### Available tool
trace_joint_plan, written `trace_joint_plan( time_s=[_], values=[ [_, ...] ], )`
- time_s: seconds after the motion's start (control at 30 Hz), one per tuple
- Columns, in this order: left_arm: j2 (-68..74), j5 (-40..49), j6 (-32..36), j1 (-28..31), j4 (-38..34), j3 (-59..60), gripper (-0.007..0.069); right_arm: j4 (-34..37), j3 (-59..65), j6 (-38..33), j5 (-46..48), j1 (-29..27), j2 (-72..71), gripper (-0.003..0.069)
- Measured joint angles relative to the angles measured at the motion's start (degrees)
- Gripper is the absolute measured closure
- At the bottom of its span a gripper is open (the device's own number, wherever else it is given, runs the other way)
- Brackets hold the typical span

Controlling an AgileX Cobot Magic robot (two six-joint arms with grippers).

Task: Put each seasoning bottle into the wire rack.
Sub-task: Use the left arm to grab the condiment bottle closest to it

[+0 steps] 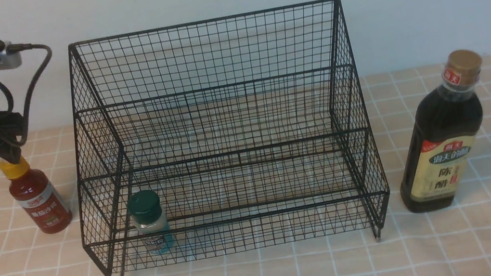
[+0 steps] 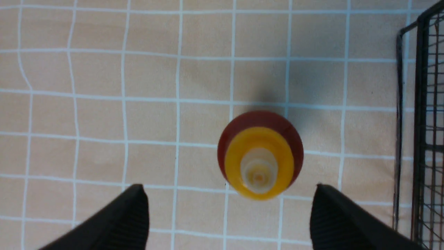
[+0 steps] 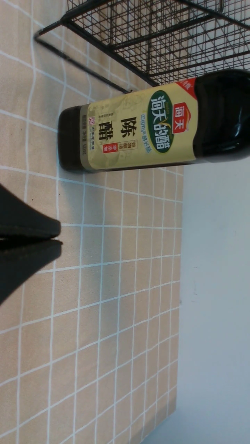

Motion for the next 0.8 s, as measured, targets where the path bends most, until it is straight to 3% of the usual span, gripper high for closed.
trace_joint_plan(
  time_s=[0.4,0.5,0.63,0.8],
  values=[
    [5.1,-3.6,0.0,0.0,-0.9,0.0,0.0056,0.0,0.0,0.0,0.0,0.0,0.0,0.0673],
    [6.2,-3.7,0.0,0.0,-0.9,0.0,0.013,0.0,0.0,0.0,0.0,0.0,0.0,0.0673],
    [6.4,-3.7,0.0,0.0,-1.7,0.0,0.0344,0.0,0.0,0.0,0.0,0.0,0.0,0.0673],
    [5.7,-0.8,0.0,0.0,-0.9,-0.2,0.0337,0.0,0.0,0.0,0.0,0.0,0.0,0.0673]
  ],
)
